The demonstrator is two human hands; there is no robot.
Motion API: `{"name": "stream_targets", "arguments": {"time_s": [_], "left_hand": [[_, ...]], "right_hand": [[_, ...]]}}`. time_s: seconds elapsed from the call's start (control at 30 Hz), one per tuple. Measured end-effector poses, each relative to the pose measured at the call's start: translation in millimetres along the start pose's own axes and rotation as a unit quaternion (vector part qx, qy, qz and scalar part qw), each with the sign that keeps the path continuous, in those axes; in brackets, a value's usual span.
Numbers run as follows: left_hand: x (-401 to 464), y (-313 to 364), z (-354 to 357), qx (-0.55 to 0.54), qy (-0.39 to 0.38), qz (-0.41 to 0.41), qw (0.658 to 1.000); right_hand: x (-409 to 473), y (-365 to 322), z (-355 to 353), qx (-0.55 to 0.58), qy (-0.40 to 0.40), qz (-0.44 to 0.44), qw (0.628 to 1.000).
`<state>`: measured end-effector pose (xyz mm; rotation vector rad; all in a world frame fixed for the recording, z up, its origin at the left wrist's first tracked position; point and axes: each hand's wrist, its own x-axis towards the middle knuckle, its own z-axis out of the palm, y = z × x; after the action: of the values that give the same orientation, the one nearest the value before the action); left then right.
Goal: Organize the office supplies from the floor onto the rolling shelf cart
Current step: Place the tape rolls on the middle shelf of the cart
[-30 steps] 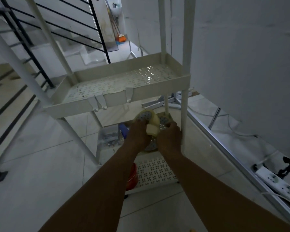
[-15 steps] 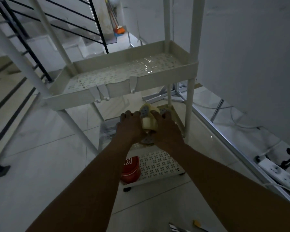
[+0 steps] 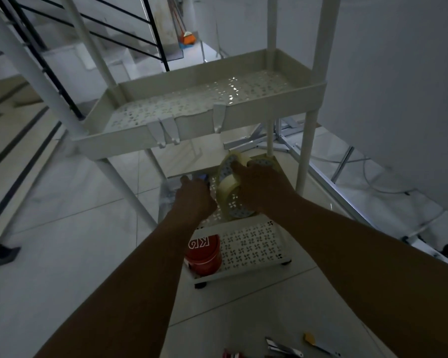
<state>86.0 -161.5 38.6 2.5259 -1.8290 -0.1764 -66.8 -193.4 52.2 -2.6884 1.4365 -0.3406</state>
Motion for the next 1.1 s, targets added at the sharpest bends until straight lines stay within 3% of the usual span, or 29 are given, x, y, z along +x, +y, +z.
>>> {"name": "stream_targets", "arguments": {"time_s": [0.23,0.4,0.57,0.77,0.93,1.1], "left_hand": [[-14,0,-16,-0.104,0.034,-0.077,0.991],[-18,-8,-29,-0.193,0.084,-0.108,0.972],[-29,-5,-38,-0.159,0.141,-0.1,0.972],[-39,-12,-48,-0.126,0.204,-0.059,0.969],[-39,-18,-52,-0.138,0.237,-0.044,0.961],[-40,-21,-59,-0.163,0.26,-0.05,0.951]], "right_hand": [[9,-4,-4,0.012,-0.065,0.004,0.998],[14,-14,2,0.175,-0.052,0.054,0.982],[16,-22,2,0.23,-0.135,0.076,0.961],[12,-24,-3,0.424,-0.068,0.184,0.884],[8,-36,-10,0.316,-0.103,0.169,0.928],[13,-39,4,0.459,-0.107,0.22,0.854]]}}
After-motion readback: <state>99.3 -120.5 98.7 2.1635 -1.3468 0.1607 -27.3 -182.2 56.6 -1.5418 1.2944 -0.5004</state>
